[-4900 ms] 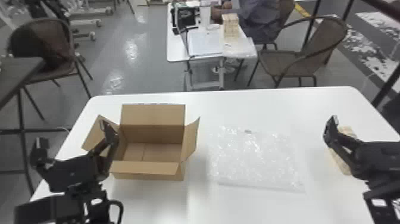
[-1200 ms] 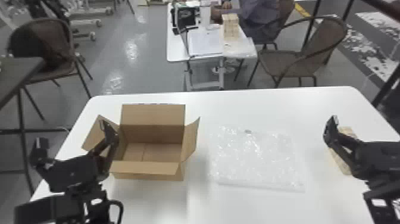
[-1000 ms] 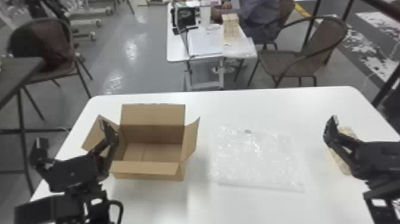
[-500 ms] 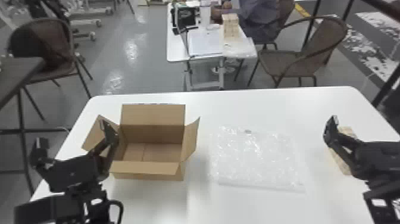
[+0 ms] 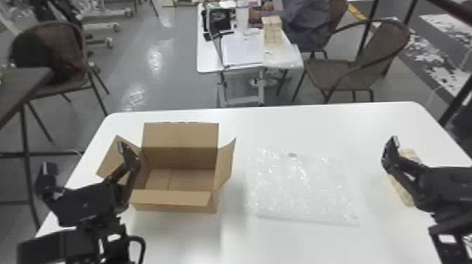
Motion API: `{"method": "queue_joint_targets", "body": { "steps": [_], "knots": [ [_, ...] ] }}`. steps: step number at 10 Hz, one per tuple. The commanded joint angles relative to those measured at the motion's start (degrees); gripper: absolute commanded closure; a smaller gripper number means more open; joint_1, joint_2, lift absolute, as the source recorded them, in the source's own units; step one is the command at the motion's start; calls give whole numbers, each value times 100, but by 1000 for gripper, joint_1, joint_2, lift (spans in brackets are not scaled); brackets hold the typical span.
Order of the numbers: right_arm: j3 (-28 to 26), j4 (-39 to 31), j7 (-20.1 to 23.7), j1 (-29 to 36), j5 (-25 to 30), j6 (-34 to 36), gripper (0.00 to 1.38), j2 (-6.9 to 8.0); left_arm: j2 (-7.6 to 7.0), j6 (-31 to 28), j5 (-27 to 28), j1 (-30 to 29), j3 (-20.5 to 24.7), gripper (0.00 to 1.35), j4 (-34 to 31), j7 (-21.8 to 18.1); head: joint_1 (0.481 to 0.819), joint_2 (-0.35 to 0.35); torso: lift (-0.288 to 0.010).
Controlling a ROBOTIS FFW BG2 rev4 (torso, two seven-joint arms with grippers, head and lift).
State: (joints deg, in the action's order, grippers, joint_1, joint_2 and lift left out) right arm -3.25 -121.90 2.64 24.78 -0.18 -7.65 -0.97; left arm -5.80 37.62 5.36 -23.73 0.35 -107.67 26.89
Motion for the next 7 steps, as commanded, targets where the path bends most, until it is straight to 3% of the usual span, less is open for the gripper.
{"method": "queue_joint_targets", "body": {
  "steps": [1, 7],
  "knots": [
    [0, 0, 0, 0, 0, 0, -2, 0, 0, 0, 0, 0, 0, -1, 0, 0, 678, 86, -100],
    [0, 0, 0, 0, 0, 0, -2, 0, 0, 0, 0, 0, 0, -1, 0, 0, 678, 86, -100]
  ]
}}
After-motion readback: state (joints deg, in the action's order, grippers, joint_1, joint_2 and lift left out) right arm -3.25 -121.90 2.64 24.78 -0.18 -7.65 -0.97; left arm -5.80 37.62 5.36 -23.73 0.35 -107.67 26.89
